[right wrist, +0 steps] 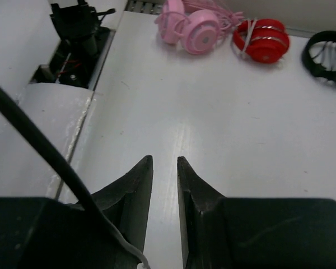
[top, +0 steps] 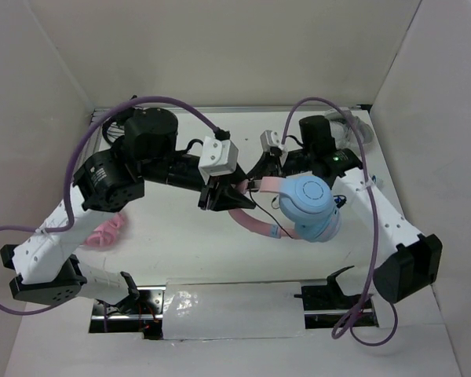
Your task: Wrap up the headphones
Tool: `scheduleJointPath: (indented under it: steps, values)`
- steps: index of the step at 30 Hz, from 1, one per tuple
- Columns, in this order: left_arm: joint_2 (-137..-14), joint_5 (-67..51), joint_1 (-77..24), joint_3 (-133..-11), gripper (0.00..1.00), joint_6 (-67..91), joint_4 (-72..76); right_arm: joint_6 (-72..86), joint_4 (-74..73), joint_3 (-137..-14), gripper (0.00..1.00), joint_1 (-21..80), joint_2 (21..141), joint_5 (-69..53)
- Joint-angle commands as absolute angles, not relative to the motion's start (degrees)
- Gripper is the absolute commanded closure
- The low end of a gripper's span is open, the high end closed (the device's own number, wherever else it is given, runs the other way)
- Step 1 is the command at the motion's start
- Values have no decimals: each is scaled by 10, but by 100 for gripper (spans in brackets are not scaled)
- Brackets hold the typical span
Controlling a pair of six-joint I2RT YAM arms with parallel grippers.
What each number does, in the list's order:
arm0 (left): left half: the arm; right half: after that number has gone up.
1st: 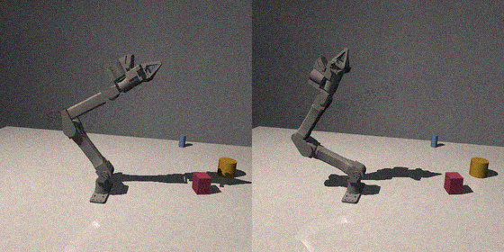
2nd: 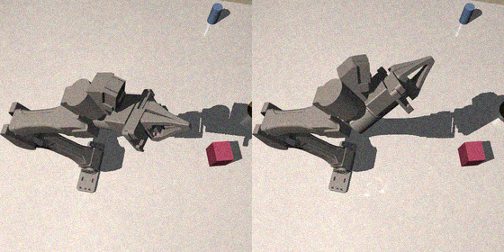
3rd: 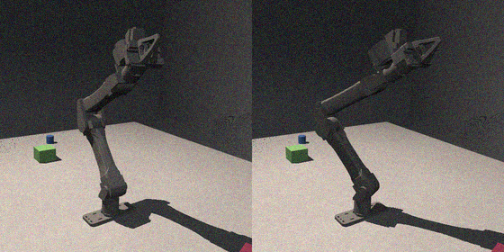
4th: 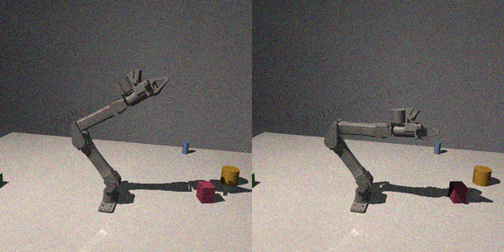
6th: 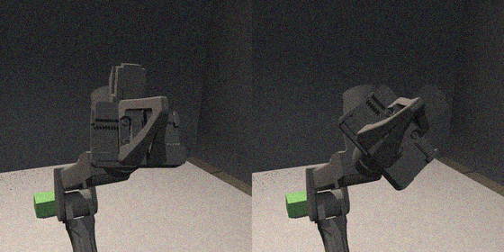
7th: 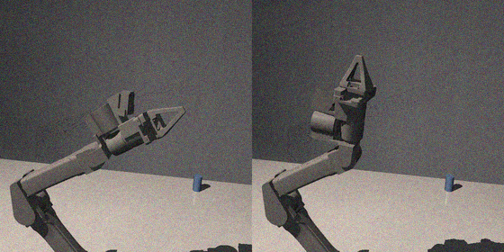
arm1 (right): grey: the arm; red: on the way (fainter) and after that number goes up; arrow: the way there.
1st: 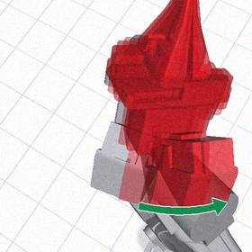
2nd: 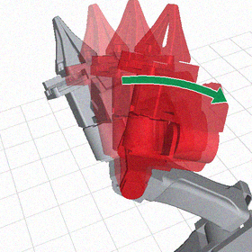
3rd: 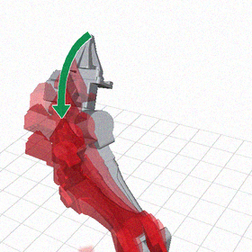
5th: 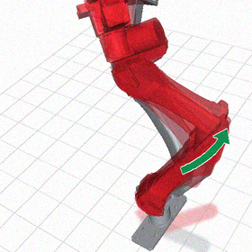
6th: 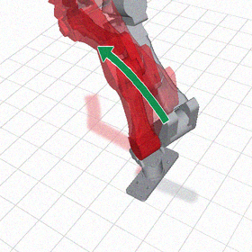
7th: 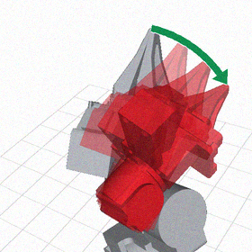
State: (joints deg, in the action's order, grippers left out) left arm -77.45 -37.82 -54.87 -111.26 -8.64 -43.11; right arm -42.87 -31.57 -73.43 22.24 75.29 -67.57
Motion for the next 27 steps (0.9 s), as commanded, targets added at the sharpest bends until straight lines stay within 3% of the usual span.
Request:
scheduleJointPath:
  steps: [1,8,10,12,13,14,19,23,27]
  values:
    - [-768,-394,-550,-1162,100,-71,-378,-408,-276,-700,69,228,803,-745]
    - [-763,-363,-550,-1201,100,-64,-379,-401,-278,-683,78,245,886,-762]
    - [-761,-330,-550,-1202,100,-60,-377,-316,-230,-655,82,244,885,-734]
    - [-759,-307,-550,-1201,100,-58,-376,-214,-94,-588,90,254,865,-603]
    - [-759,-296,-550,-1196,100,-59,-374,-124,-46,-564,100,262,834,-527]
    - [-759,-274,-549,-1189,100,-59,-370,-78,30,-527,100,271,802,-411]
    - [-764,-266,-527,-1181,100,-51,-375,110,139,-416,100,243,708,-212]
    - [-754,-282,-505,-1154,100,-40,-363,208,196,-315,100,147,644,-140]
    - [-757,-381,-396,-1125,100,18,-361,227,169,-295,100,93,577,-110]
